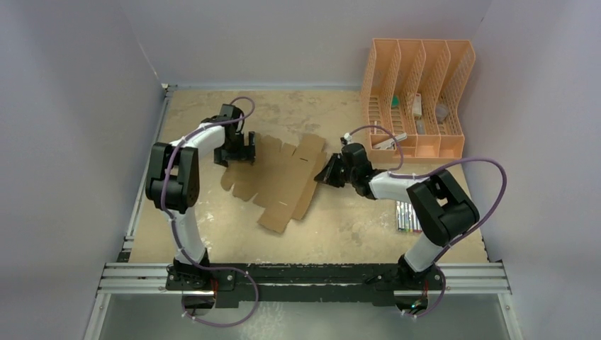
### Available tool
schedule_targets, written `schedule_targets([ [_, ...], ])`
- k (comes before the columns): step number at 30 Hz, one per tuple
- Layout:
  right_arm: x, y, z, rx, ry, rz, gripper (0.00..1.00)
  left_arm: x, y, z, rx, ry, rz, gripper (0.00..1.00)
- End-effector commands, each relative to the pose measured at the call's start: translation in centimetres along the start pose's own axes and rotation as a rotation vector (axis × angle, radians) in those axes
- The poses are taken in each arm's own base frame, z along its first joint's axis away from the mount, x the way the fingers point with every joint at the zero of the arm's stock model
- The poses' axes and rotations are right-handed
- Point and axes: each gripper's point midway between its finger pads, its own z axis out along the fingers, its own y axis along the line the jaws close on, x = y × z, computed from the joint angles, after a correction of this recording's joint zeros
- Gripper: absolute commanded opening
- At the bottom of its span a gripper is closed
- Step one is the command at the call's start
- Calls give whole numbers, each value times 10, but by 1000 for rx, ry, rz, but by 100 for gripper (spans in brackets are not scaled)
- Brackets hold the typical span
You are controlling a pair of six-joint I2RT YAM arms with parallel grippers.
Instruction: Fold the paper box
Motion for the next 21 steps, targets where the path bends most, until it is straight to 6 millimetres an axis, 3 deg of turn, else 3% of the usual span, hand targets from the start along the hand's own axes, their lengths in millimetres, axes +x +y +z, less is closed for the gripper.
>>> schedule_targets([
  [1,-40,12,-6,63,-63,-192,0,34,-15,-31,109,46,-87,91],
  [4,-56,14,-3,96,-36,-321,0,60,-24,-50,189,55,-136,90],
  [9,-80,22,8,102,48,-586,0,122,-45,-79,275,87,-152,89],
  [10,-88,31,10,83,50,-636,1,135,-56,-85,307,91,-161,89],
  [14,-98,31,28,78,126,-789,18,177,-89,-107,405,97,-177,89],
  [17,-111,31,36,102,152,-855,27,181,-95,-128,461,51,-216,89],
  [21,-130,43,29,126,107,-858,42,158,-80,-160,405,-74,-179,90],
])
